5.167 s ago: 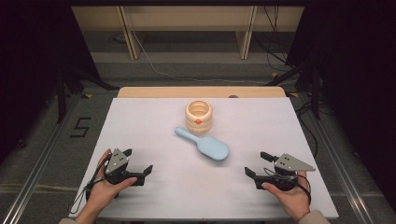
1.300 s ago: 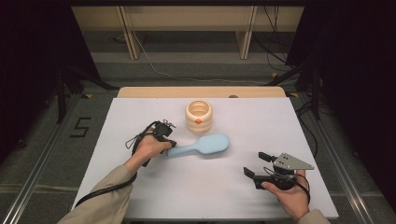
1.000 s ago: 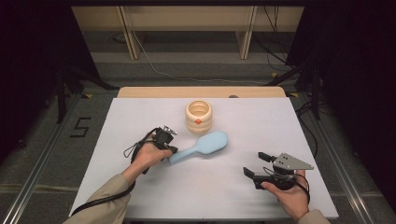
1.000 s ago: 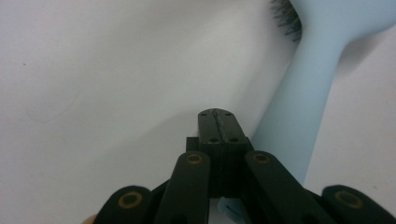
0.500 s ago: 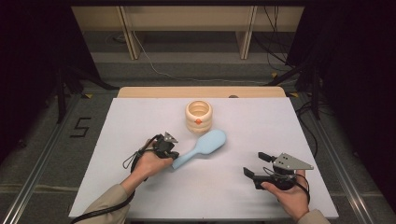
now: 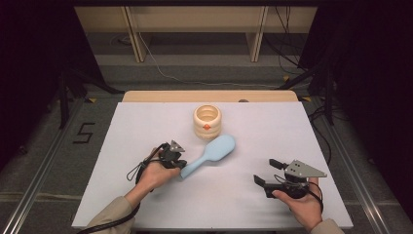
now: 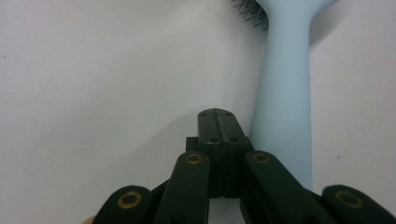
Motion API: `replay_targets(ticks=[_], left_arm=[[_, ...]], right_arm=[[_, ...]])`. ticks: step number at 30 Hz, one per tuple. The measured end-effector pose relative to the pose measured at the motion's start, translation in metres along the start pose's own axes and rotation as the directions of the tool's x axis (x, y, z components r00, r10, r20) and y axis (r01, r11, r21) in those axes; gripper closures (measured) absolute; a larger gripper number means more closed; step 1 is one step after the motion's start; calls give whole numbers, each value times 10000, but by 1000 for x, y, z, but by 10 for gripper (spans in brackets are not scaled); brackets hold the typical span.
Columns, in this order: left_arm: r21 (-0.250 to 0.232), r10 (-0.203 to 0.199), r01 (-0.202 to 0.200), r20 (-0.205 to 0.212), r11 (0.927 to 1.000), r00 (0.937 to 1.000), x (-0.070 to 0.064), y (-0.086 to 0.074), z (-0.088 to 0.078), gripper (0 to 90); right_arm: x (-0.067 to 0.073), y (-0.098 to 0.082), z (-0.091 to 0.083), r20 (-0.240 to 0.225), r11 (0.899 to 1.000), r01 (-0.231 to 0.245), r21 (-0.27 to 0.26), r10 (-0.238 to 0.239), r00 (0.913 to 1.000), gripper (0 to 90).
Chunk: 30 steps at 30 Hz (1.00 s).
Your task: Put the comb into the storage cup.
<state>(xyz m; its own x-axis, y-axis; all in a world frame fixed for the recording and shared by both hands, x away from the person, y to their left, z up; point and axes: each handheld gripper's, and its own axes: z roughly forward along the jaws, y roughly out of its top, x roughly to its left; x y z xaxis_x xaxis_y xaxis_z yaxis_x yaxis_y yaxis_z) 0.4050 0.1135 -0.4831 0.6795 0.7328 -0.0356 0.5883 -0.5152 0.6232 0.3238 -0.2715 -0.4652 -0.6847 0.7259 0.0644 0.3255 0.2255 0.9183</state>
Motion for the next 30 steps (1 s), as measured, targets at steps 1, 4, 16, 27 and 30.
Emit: replay_targets(ticks=[1,4,16,27,30], left_arm=[[-53,27,-27,39,10000,10000,1,-1,0,895],[-156,214,-214,17,9996,9998,2,-2,-2,844],[-2563,164,-169,-43,9664,9999,11,-14,-46,326],[-3030,343,-279,159,9526,9993,10,-33,-54,41],[-2836,621,-561,122,9573,9980,7,-33,-53,3]], right_arm=[[0,0,0,-2,10000,-1,0,1,10000,162],[0,0,0,-14,10000,3,0,-3,10000,162],[1,0,-2,-64,10000,86,-42,-86,9999,161],[1,1,-2,-68,9998,207,-35,-207,9998,160],[1,0,-2,-66,9996,273,-3,-273,9996,160]])
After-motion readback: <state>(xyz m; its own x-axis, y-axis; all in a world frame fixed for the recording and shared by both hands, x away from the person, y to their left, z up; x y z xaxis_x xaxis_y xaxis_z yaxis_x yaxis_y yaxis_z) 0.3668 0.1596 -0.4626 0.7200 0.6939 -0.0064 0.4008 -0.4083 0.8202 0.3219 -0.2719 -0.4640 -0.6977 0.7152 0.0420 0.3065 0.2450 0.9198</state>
